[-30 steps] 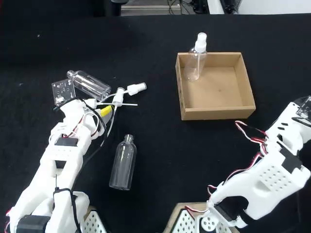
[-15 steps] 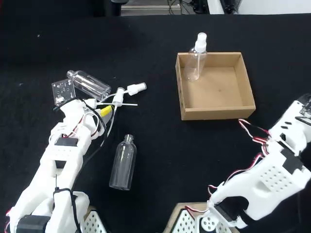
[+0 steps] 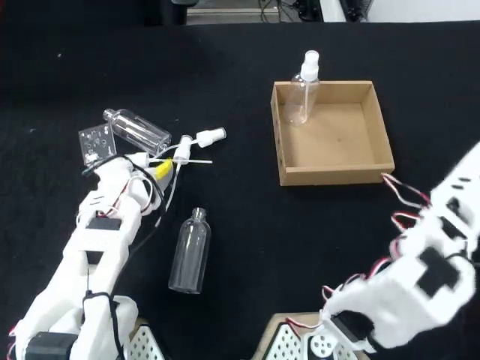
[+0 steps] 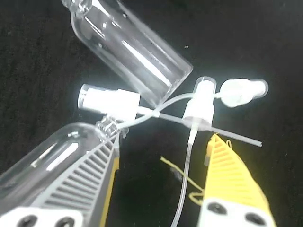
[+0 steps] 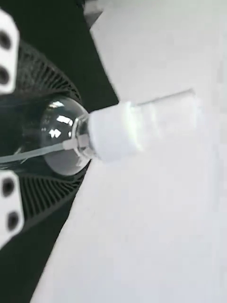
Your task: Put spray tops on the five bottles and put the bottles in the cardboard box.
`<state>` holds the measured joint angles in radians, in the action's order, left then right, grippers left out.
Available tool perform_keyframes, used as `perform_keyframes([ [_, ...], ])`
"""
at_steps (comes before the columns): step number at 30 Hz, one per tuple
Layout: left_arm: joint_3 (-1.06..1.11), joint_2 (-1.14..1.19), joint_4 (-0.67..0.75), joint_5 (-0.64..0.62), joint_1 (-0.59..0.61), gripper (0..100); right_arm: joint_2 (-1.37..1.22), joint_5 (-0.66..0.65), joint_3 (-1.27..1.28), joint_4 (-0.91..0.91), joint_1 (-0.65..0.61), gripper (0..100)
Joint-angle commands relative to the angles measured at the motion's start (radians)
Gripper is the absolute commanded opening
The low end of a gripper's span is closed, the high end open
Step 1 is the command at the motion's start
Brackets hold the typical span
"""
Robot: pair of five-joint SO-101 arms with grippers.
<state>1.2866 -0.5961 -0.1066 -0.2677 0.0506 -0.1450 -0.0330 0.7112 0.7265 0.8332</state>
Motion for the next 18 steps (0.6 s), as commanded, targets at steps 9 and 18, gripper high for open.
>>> perform_keyframes([
  [9, 0.015, -0.025, 0.078, -0.006, -0.013, 29, 0.364, 0.015, -0.015, -0.402, -0.361, 1.1],
  [18, 0.015, -0.025, 0.078, -0.008, -0.005, 29, 0.174, 0.009, -0.082, -0.394, -0.560, 1.5],
])
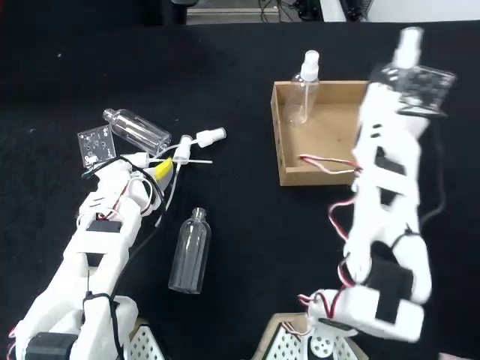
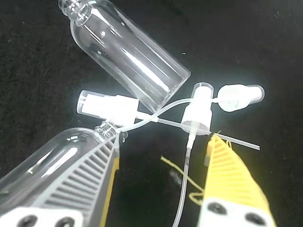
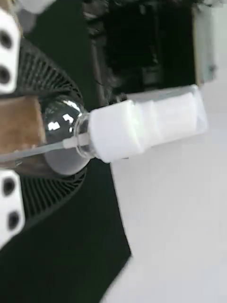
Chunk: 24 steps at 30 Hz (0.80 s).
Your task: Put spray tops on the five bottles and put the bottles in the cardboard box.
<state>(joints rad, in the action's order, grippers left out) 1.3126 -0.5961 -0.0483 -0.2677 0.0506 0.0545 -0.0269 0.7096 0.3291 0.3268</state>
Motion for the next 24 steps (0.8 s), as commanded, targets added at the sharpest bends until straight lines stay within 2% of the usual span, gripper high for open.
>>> perform_keyframes([
  [1, -0.012, -0.025, 0.021, -0.008, -0.005, 29, -0.050, 0.003, -0.093, 0.003, -0.063, 1.5],
  [12, -0.013, -0.025, 0.026, -0.008, -0.012, 29, -0.278, 0.002, -0.200, 0.008, -0.097, 1.5],
  [19, -0.013, -0.025, 0.026, -0.008, -0.012, 29, -0.414, 0.002, -0.216, 0.281, -0.101, 1.2],
  [24, -0.013, -0.025, 0.026, -0.008, -0.012, 29, -0.473, 0.003, -0.223, 0.308, -0.101, 1.1],
])
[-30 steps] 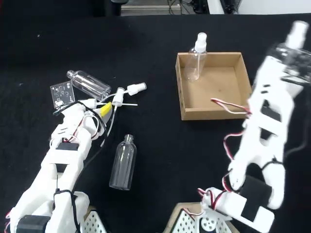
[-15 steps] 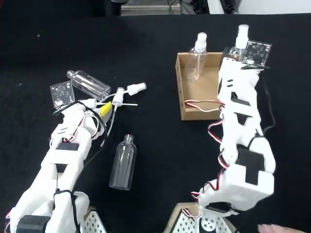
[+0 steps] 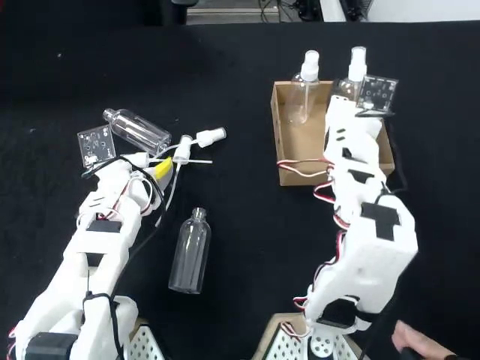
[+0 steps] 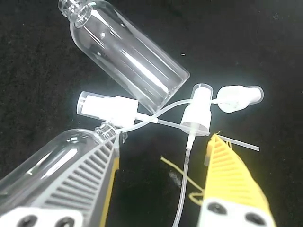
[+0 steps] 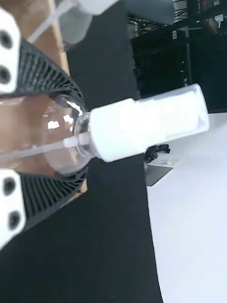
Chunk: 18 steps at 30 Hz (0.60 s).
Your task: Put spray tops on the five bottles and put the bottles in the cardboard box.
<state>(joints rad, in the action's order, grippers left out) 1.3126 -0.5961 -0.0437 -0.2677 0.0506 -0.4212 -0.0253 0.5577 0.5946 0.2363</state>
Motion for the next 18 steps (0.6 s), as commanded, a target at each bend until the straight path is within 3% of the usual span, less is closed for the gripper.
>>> perform_keyframes([
  [1, -0.013, -0.025, 0.021, -0.008, -0.012, 29, -0.002, 0.005, -0.071, 0.044, -0.011, 1.1],
  [6, -0.013, -0.025, 0.021, -0.008, -0.012, 29, -0.008, 0.006, -0.067, 0.147, -0.012, 1.1],
  [18, -0.013, -0.025, 0.021, -0.008, -0.013, 29, -0.035, 0.006, -0.074, 0.163, -0.048, 1.1],
])
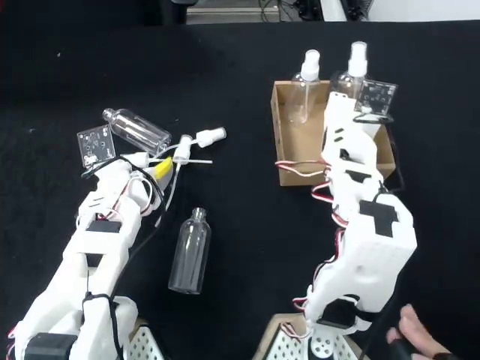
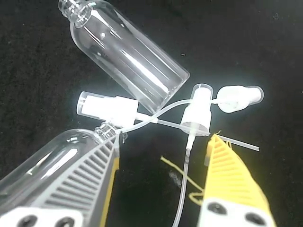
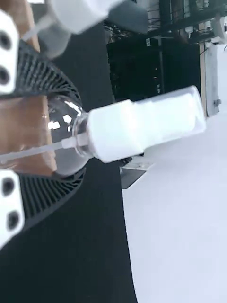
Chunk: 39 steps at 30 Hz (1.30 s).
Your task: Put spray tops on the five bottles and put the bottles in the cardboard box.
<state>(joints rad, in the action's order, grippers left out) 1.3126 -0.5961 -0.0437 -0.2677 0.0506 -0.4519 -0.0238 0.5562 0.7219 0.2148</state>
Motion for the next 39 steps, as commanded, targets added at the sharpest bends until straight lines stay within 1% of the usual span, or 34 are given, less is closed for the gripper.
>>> perform_keyframes([
  [1, -0.013, -0.025, 0.021, -0.008, -0.013, 29, -0.013, 0.002, -0.082, 0.035, -0.032, 1.1],
  [11, -0.013, -0.025, 0.021, -0.008, -0.013, 29, -0.050, 0.002, -0.097, 0.035, -0.035, 1.1],
  [39, -0.013, -0.025, 0.021, -0.008, -0.013, 29, -0.053, 0.000, -0.058, 0.029, -0.038, 1.6],
])
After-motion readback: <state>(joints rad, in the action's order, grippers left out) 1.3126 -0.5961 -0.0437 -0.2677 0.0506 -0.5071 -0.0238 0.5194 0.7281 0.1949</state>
